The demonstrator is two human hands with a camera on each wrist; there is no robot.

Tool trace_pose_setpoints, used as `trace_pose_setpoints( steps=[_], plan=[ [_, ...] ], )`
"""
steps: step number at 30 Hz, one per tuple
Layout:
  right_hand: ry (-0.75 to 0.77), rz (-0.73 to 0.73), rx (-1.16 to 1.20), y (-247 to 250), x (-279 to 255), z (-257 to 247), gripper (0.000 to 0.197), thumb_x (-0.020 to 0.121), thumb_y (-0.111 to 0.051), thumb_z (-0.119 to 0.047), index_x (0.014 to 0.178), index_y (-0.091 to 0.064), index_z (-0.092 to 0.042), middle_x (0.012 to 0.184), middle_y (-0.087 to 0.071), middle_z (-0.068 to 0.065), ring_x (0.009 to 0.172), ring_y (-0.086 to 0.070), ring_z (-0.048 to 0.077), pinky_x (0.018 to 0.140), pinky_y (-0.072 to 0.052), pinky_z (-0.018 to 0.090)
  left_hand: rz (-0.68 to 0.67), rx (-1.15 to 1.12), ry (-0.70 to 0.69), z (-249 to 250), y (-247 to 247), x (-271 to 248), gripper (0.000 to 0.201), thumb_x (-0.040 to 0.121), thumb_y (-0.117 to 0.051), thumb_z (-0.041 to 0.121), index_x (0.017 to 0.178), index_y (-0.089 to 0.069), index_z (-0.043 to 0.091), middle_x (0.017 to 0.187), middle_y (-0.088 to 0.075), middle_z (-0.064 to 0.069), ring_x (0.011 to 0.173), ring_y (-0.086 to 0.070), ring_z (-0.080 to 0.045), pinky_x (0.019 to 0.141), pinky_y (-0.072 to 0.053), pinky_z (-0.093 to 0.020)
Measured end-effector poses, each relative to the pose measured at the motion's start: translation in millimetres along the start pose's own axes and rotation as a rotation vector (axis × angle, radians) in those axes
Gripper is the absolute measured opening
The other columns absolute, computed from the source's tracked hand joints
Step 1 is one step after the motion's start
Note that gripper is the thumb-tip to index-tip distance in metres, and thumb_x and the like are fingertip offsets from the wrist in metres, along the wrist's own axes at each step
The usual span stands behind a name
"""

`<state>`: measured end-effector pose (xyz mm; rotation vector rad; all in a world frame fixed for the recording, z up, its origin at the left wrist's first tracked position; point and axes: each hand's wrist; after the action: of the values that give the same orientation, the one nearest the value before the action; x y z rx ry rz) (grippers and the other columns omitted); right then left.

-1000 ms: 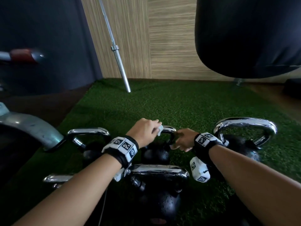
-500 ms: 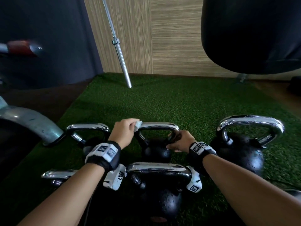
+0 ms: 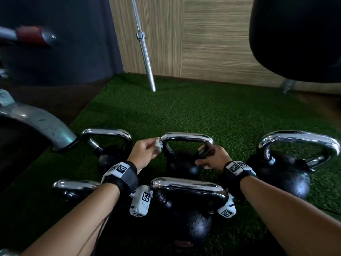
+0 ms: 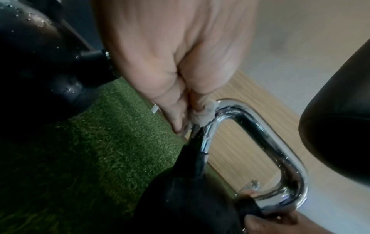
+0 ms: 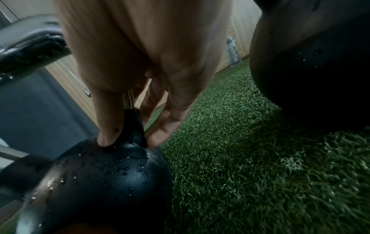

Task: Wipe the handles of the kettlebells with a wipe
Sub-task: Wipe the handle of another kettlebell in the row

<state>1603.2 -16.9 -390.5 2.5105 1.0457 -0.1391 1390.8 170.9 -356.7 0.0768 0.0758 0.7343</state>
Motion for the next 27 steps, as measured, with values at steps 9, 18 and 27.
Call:
trace_pose_setpoints(
  steps=[9,18,27],
  plan=[
    [-0.028,-0.070,0.077,2,-11,-2,0.041,0.073,-0.089,0.002,0.109,-0.072,-0.011,0.096,-0.077,0.011,0.075,-0.072,0.019,0.059,-0.062,0.026,-0.169,0.227,0.089,-23,-6,1,0.021,0.097,-0.066,0.011,0.098,-0.081,0.025,0.107,-0.078,-0.011,0.098,-0.070,-0.019,0.104,-0.049,-0.040],
    [-0.024,-0.031,-0.268,25,-13,-6,0.034,0.078,-0.068,0.019,0.078,-0.076,-0.014,0.060,-0.072,0.007,0.048,-0.064,0.012,0.051,-0.056,0.022,-0.147,0.507,0.063,-13,-3,21,0.064,0.092,-0.059,0.063,0.083,-0.072,0.001,0.083,-0.076,-0.018,0.075,-0.073,-0.030,0.080,-0.055,-0.036],
    [-0.018,-0.316,-0.488,14,-35,-48,0.032,0.090,-0.056,0.014,0.097,-0.080,-0.006,0.082,-0.074,-0.005,0.071,-0.065,0.002,0.061,-0.055,0.010,-0.070,0.808,-0.007,35,-54,53,0.028,0.099,-0.063,0.032,0.089,-0.077,0.010,0.086,-0.073,-0.010,0.087,-0.068,-0.026,0.075,-0.048,-0.031]
  ],
)
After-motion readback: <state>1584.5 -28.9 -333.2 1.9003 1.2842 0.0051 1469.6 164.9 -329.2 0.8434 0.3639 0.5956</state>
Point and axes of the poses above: each hand's wrist, its own x-axis towards the middle knuckle, its own y-axis out of the back of the hand, z = x × y
